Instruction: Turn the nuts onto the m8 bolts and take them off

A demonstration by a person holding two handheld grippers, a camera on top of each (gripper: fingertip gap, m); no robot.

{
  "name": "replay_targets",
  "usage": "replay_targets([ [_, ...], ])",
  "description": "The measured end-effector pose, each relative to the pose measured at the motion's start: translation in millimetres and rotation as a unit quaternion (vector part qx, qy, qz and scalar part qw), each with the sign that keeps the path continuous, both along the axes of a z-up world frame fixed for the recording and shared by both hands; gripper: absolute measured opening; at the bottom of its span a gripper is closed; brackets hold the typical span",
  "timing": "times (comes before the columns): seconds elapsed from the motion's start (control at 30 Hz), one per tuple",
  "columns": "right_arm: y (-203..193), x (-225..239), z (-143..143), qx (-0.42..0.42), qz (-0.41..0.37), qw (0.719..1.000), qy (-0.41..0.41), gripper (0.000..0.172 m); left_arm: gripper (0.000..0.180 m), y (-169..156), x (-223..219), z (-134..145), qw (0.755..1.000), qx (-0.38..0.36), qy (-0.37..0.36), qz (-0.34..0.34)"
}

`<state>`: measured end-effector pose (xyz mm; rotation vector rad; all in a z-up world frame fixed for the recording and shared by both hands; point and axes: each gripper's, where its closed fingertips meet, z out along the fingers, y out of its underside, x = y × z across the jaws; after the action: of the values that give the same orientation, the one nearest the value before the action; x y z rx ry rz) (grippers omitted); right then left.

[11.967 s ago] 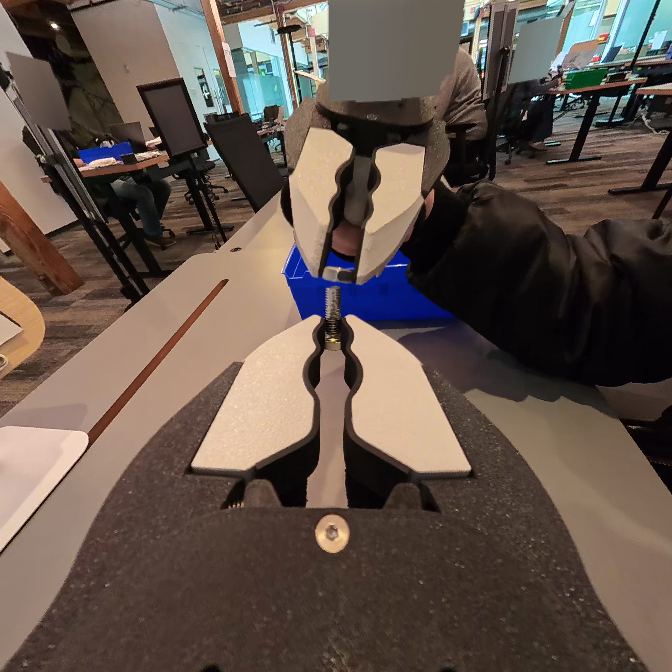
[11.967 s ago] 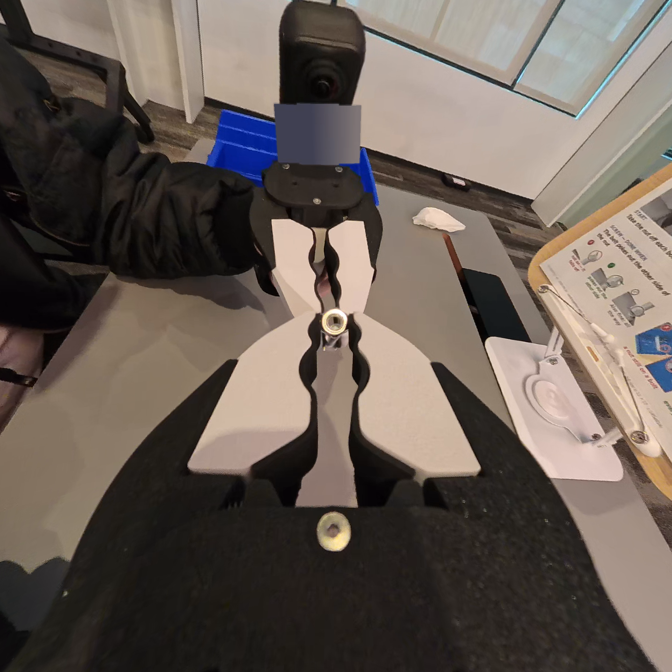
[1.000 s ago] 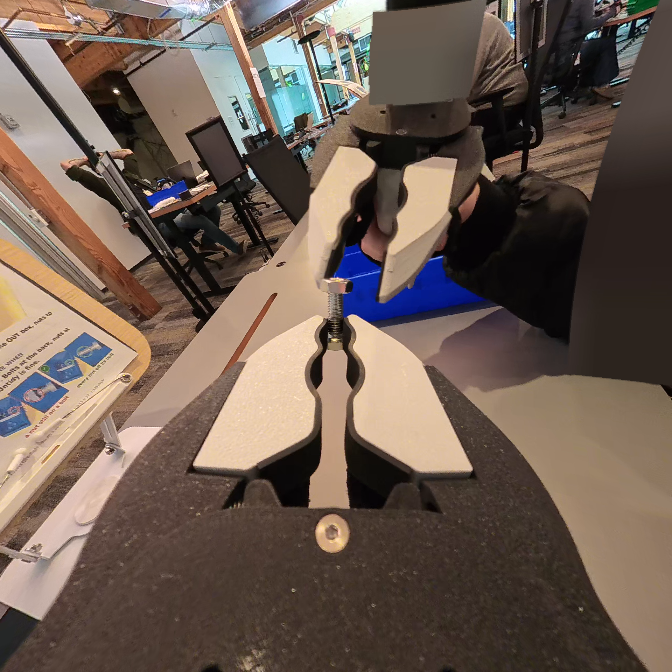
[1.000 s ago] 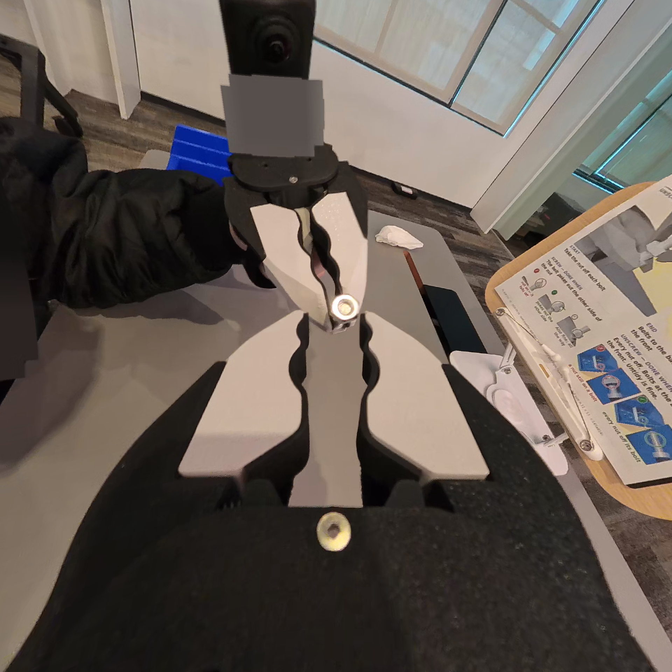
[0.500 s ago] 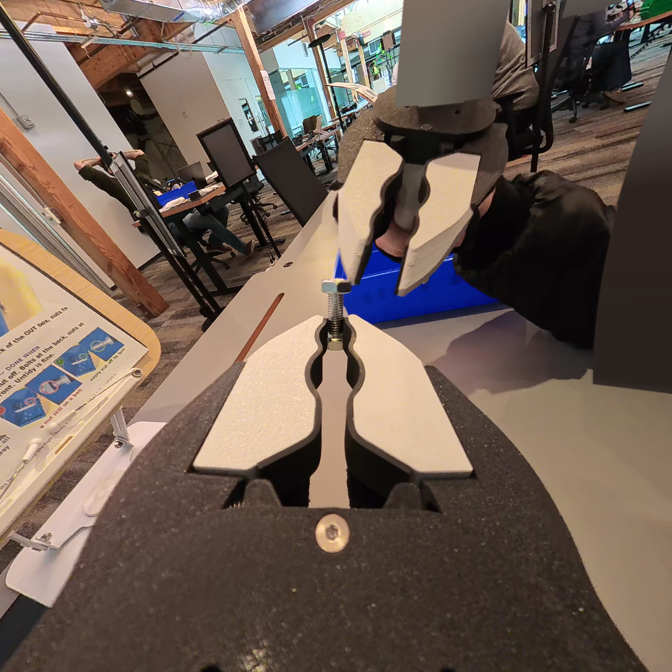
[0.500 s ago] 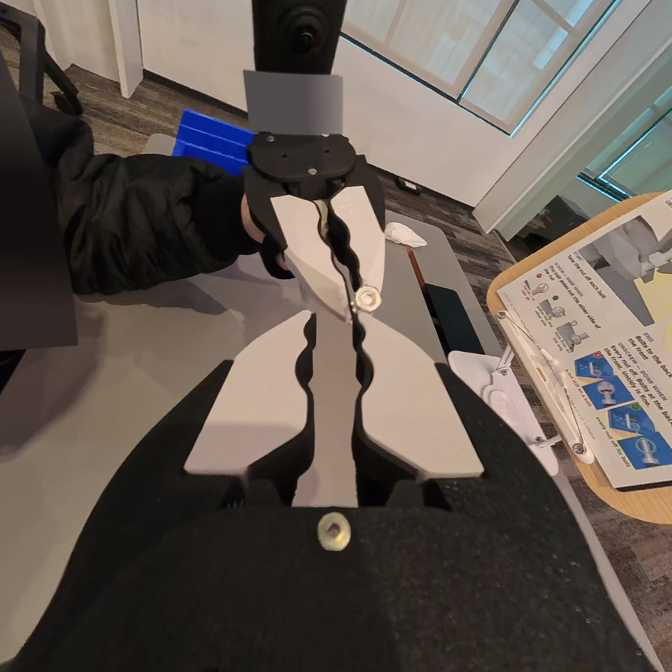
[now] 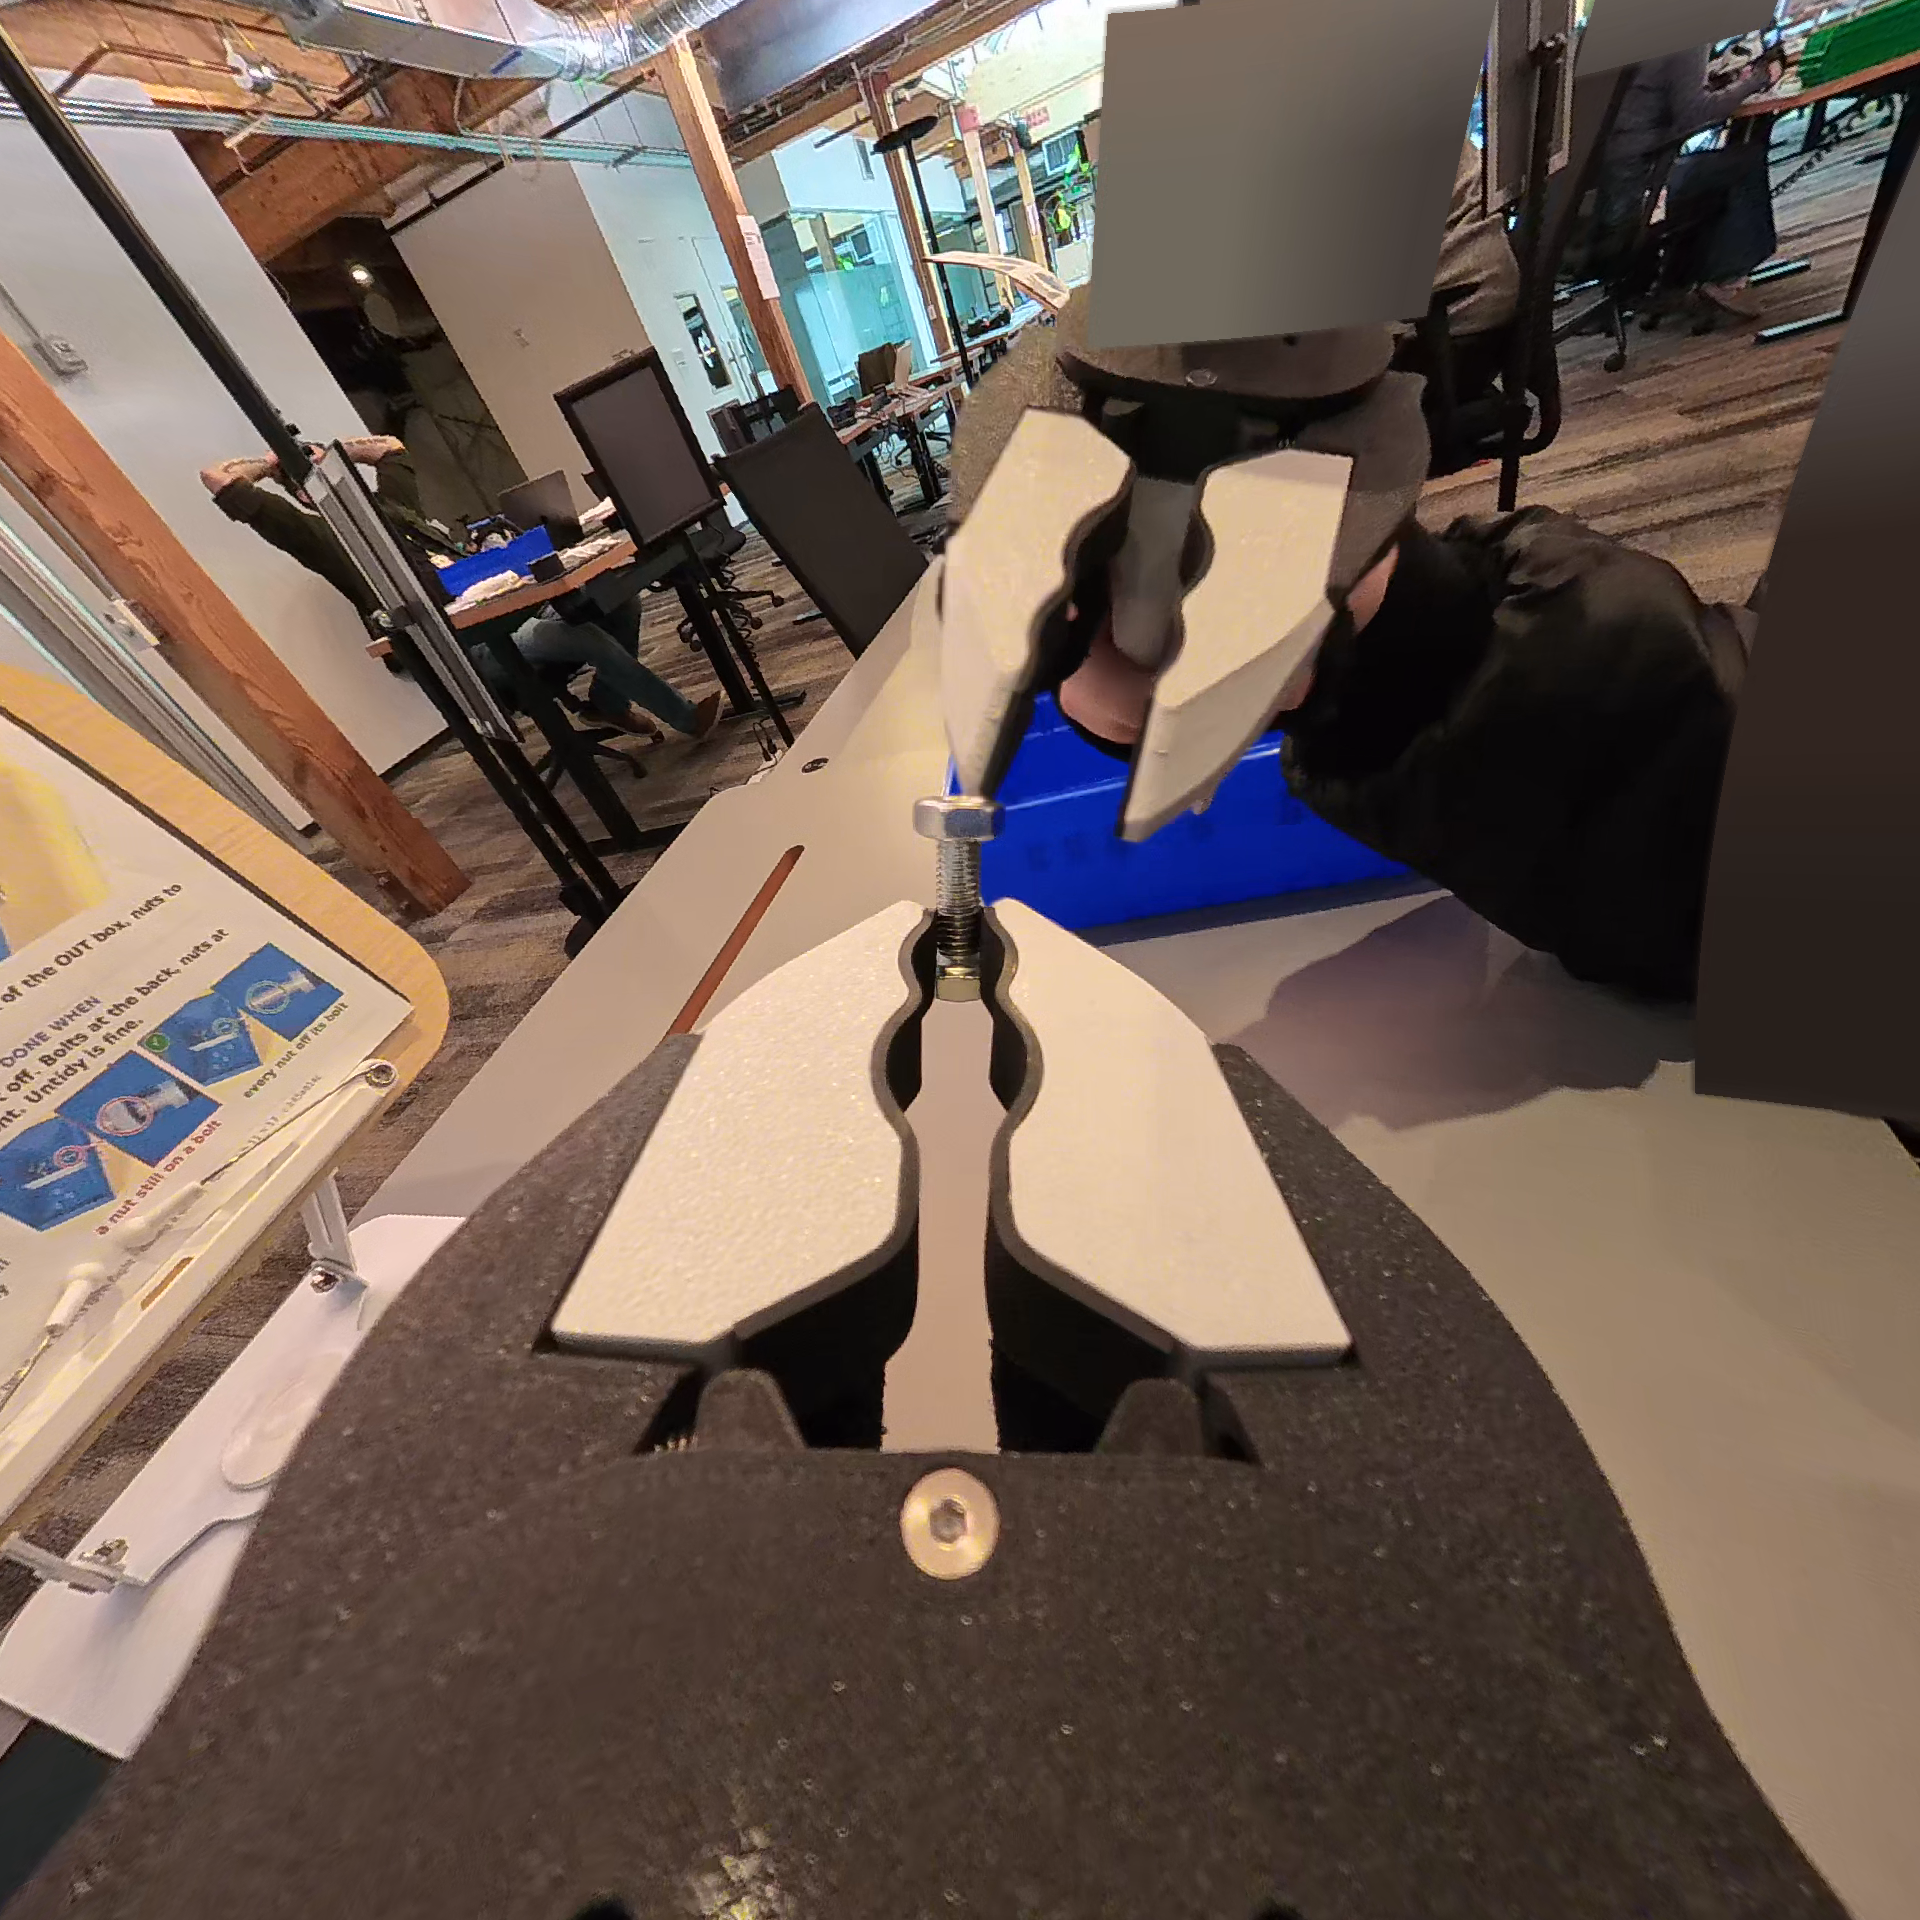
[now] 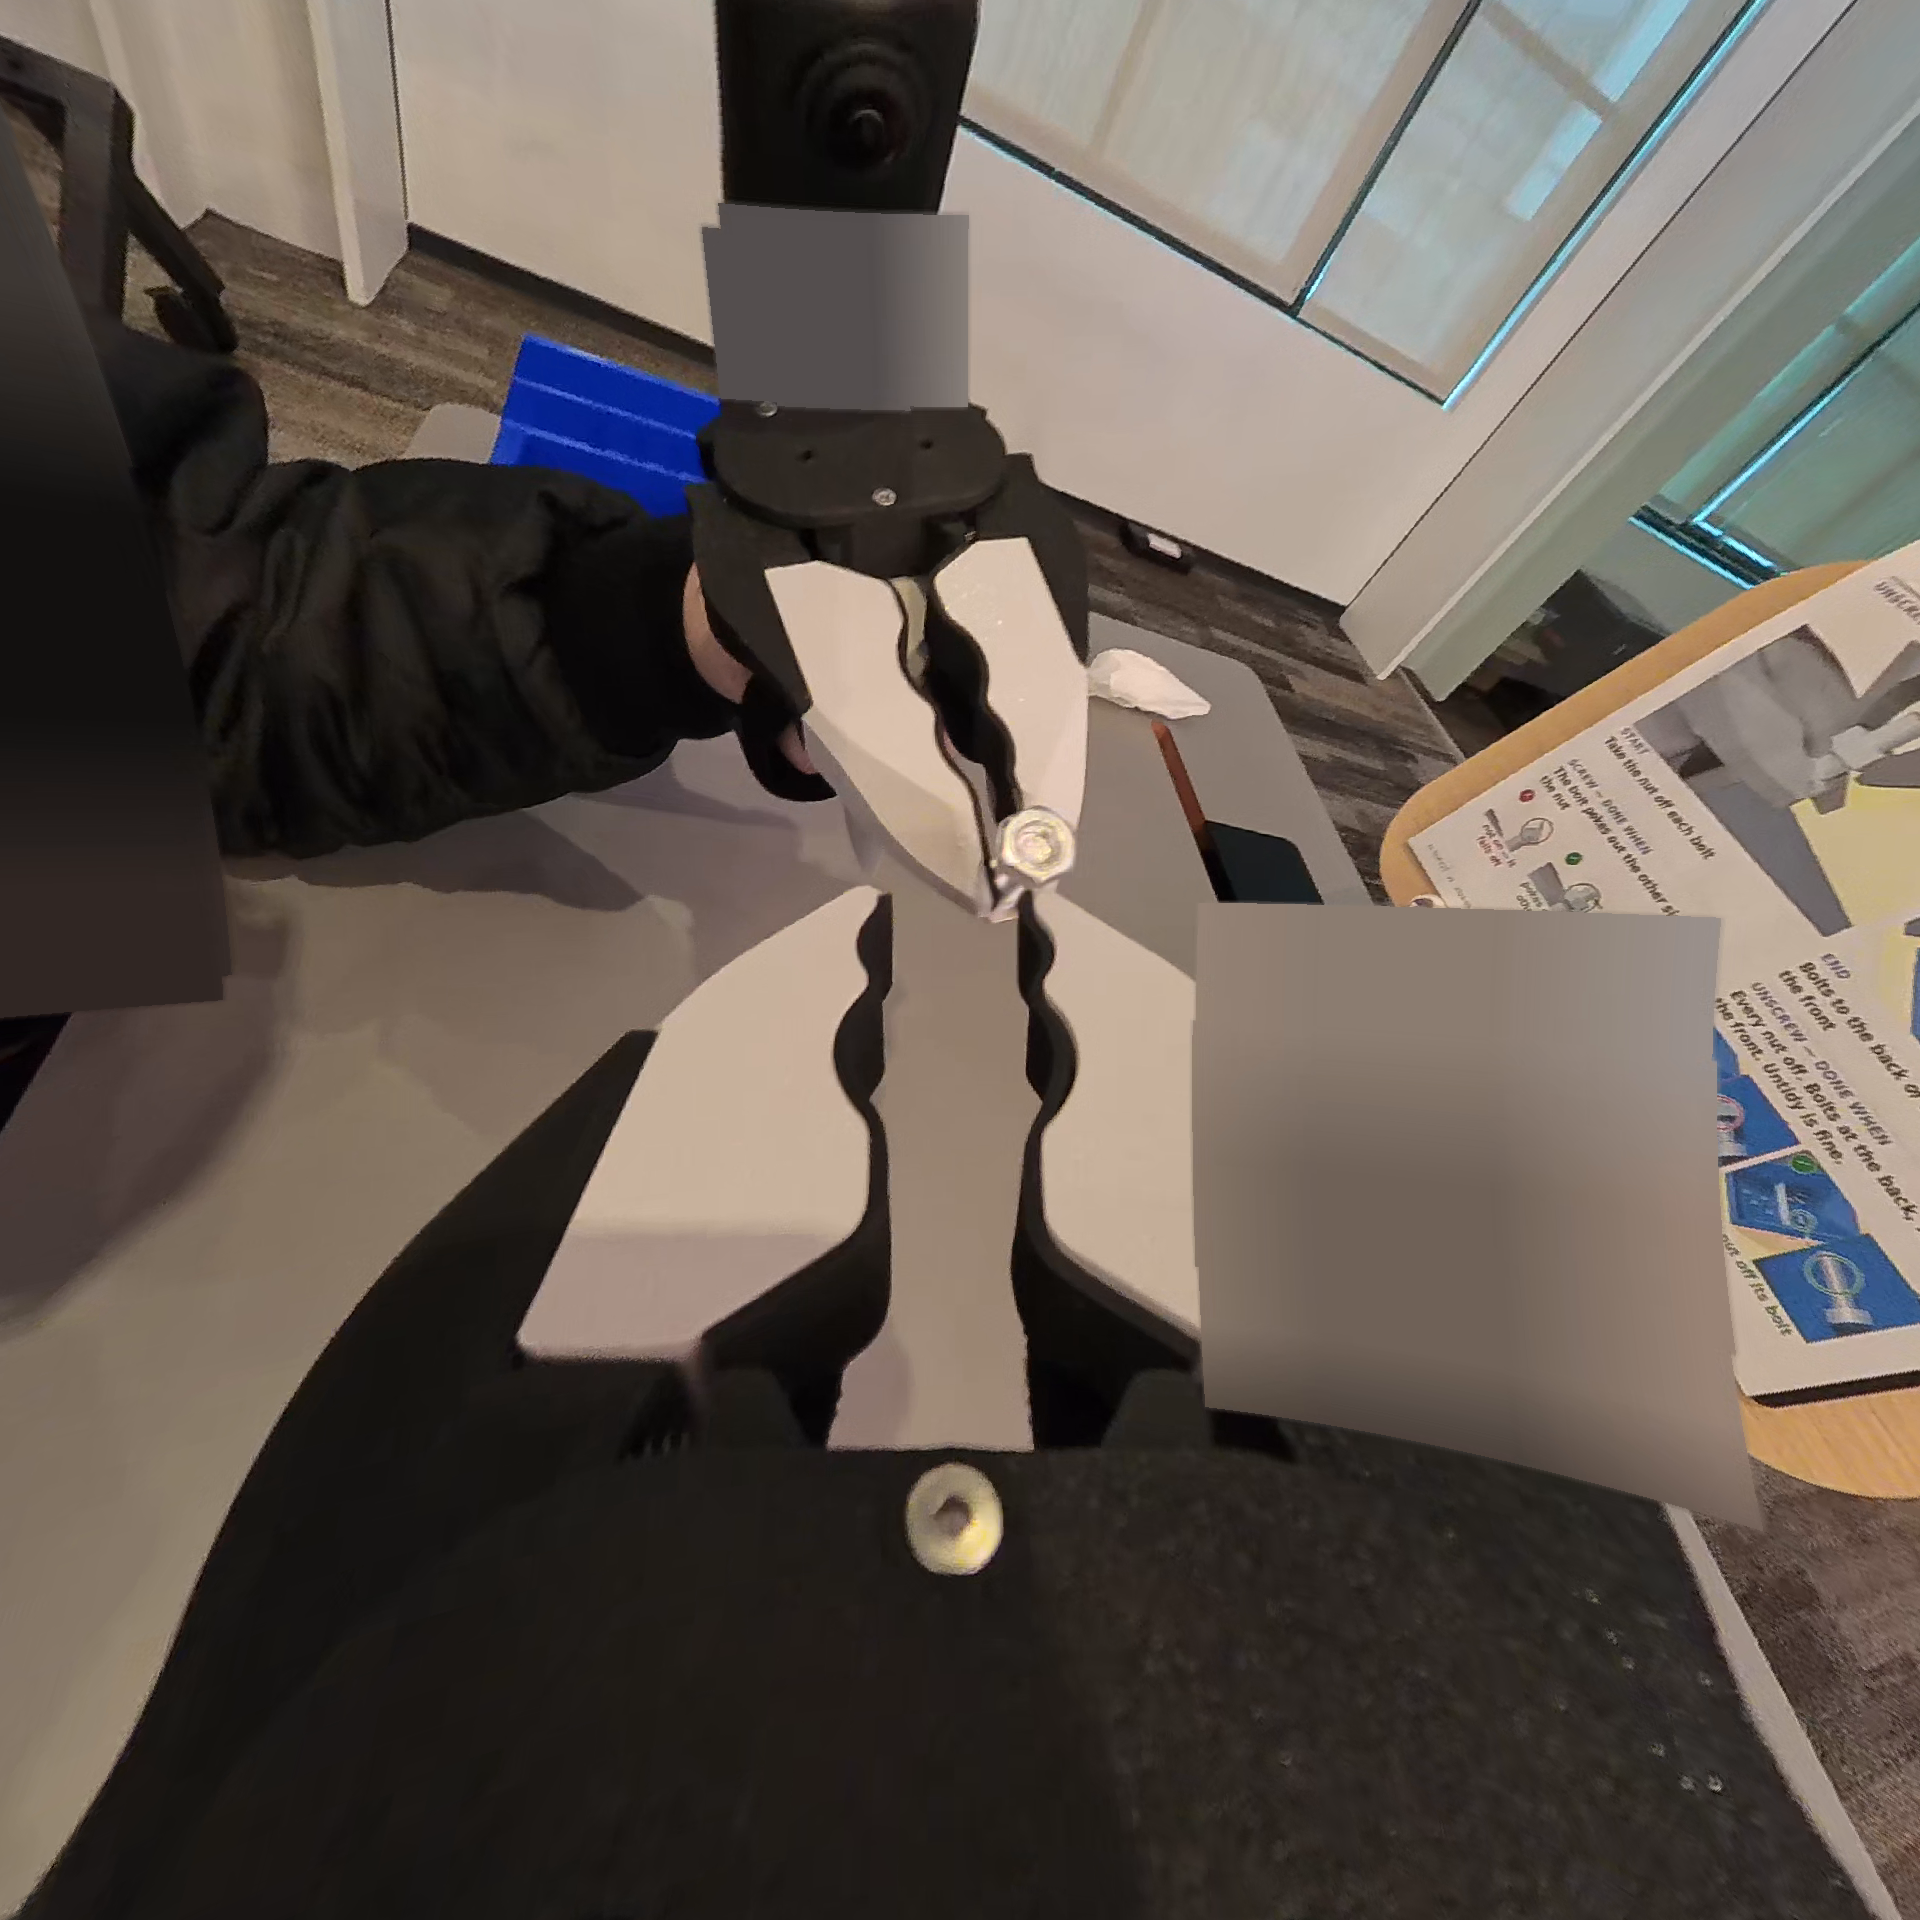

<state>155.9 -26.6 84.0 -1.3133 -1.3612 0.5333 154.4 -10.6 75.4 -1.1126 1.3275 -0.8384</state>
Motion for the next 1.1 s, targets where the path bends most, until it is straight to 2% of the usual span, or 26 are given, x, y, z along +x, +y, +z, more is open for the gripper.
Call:
replay_targets([
  [0.13, 5.2, -2.5, 5.9, 0.014, -0.009, 1.000, 0.026, 0.034, 0.007, -5.6, 5.7, -4.1, 1.000, 0.004, 0.010, -0.011],
  [0.27, 2.9, -2.6, -4.8, 0.009, -0.007, 1.000, -0.012, 0.031, 0.007, -2.6, 4.6, -3.7, 1.000, 0.005, 0.010, -0.003],
  [0.4, -4.2, -3.0, 1.5, -0.003, 0.011, 1.000, 0.007, 0.024, 0.007, 0.1, -0.8, 0.3, 1.000, -0.001, 0.000, -0.001],
  [0.53, 3.3, -3.2, 6.1, 0.010, -0.006, 1.000, 0.027, 0.031, 0.007, -5.2, 4.2, -2.1, 1.000, 0.004, 0.007, -0.009],
  [0.67, 0.9, -3.7, -1.3, 0.006, -0.004, 1.000, 0.000, 0.033, 0.007, -2.4, 3.9, -4.2, 1.000, 0.005, 0.012, -0.002],
  [0.77, -3.1, -0.1, -2.6, -0.009, 0.006, 1.000, -0.007, 0.021, 0.007, -0.2, 0.4, -0.5, 1.000, -0.004, 0.001, -0.001],
  [0.93, 2.2, -3.7, 4.7, -0.001, -0.003, 1.000, 0.026, 0.035, 0.007, -4.9, 3.9, -2.3, 1.000, 0.002, 0.008, -0.008],
  [1.1, -0.1, -3.1, -5.3, 0.000, -0.004, 1.000, -0.013, 0.035, 0.007, -1.6, 2.0, -2.2, 1.000, 0.000, 0.007, -0.002],
])
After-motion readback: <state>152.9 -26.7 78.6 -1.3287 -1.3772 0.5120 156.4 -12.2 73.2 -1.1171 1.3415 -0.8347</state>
